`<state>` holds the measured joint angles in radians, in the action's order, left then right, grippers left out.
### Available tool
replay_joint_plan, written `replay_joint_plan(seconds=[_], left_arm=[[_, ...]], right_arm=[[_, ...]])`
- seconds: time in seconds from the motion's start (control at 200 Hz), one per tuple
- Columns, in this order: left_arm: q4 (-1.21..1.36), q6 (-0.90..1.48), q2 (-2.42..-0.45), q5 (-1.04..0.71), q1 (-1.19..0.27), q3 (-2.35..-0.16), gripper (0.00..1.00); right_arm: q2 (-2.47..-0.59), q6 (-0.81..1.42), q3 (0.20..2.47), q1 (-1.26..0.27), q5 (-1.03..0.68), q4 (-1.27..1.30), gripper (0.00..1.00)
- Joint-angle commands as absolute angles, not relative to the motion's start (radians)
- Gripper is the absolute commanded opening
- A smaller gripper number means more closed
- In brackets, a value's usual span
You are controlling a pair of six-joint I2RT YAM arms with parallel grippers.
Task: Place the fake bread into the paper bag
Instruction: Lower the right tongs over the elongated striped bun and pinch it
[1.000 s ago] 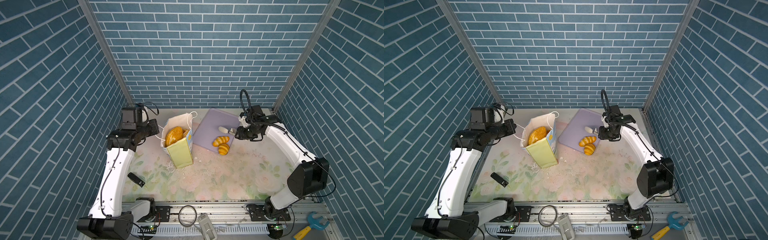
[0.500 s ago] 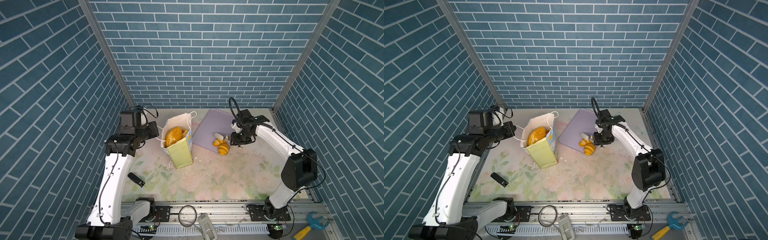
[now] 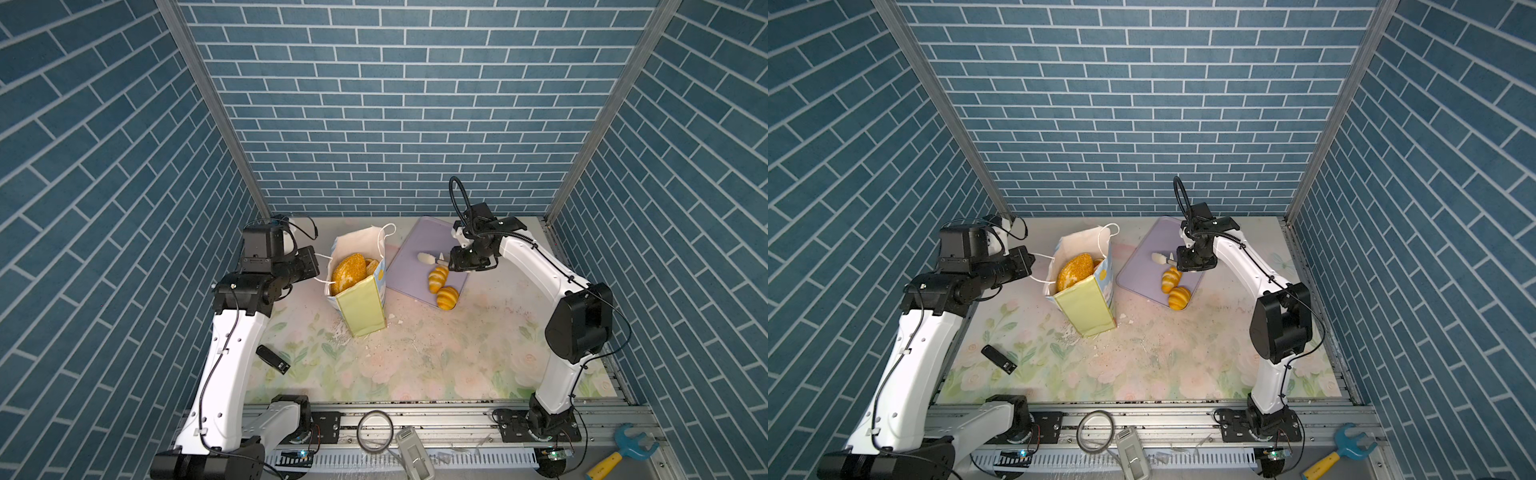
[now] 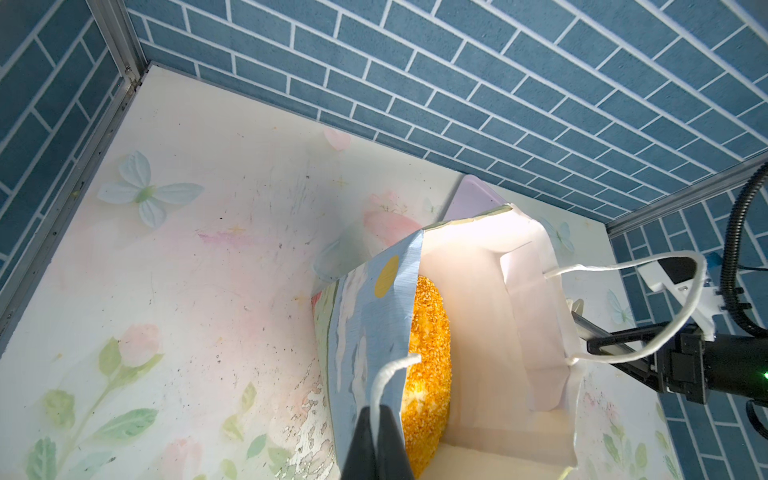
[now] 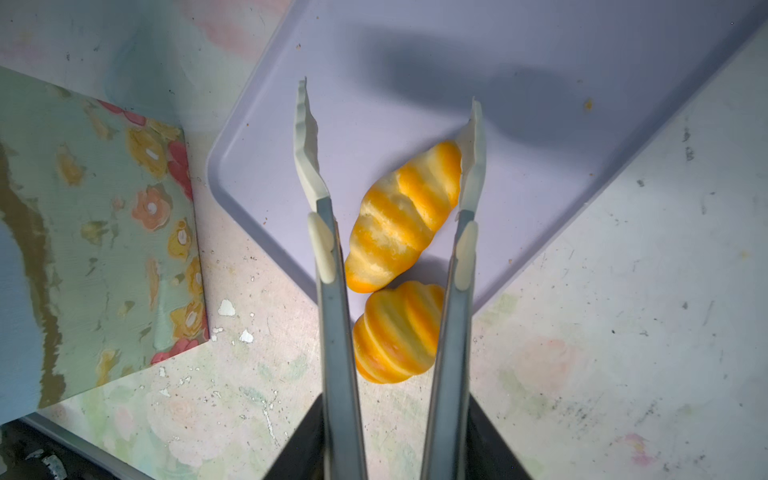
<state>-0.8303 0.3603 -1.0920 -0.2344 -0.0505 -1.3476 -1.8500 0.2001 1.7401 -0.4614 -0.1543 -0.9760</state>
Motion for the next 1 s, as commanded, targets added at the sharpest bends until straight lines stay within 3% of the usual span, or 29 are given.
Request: replay_joint_plan(seconds=[0.0, 0.35, 0.88, 0.995], left_arm=[[-0.811, 0.358, -1.087, -0.249, -0.045, -1.342, 0.00], [-0.805, 0.361, -1.091, -0.257, -0.045, -1.343, 0.00], [-0.797, 0.376, -1.062, -0.261, -0.045, -1.308, 0.00], [-0.796, 0.379, -1.058, -0.258, -0.045, -1.313, 0.00]], right_arm=[[-1.800, 0.177, 1.753, -0.482, -0.062, -1.052, 0.47], [-1.737, 0.255, 1.619, -0.533, -0.048, -1.081, 0.47], [-1.904, 0.165, 1.730, -0.574, -0.081, -0.969, 0.44], [-1.960, 0.154, 1.802, -0.580, -0.011, -1.011, 0.42]])
